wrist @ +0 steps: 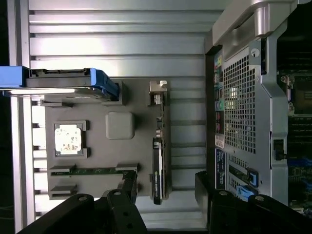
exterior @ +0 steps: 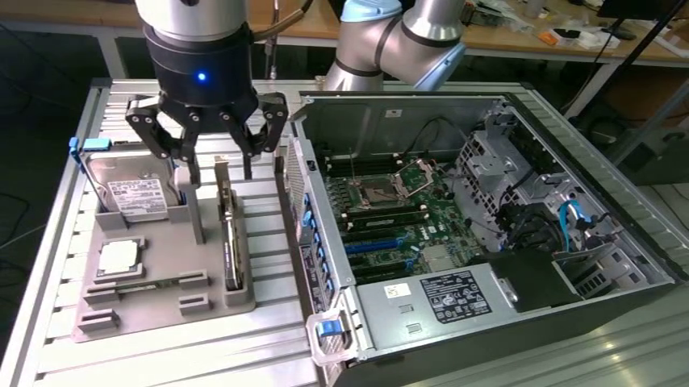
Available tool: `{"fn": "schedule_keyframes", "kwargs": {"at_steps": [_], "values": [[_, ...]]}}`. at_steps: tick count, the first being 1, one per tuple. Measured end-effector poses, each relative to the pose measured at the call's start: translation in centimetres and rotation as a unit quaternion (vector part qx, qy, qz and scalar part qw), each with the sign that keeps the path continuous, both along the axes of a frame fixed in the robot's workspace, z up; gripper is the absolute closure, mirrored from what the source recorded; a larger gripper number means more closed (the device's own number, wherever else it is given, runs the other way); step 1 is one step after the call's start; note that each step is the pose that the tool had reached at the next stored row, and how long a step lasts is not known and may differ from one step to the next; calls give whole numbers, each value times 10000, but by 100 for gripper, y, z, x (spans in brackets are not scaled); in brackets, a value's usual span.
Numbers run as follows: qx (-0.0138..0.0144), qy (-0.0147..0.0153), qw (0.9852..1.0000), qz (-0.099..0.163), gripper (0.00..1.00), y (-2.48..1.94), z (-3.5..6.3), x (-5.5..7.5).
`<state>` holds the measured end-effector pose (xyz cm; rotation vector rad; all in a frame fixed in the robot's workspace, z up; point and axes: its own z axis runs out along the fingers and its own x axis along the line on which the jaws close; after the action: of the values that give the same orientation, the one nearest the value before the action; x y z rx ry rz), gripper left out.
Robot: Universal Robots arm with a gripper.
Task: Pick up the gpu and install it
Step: 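Pick up the gpu and move the gpu toward the slot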
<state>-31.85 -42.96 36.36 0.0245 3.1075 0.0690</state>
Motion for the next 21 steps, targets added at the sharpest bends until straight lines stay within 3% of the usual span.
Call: {"fn": "schedule_keyframes", "kwargs": {"at_steps": [21], "values": [[0,-1,10000,0,40,-21,-392,0]]}}
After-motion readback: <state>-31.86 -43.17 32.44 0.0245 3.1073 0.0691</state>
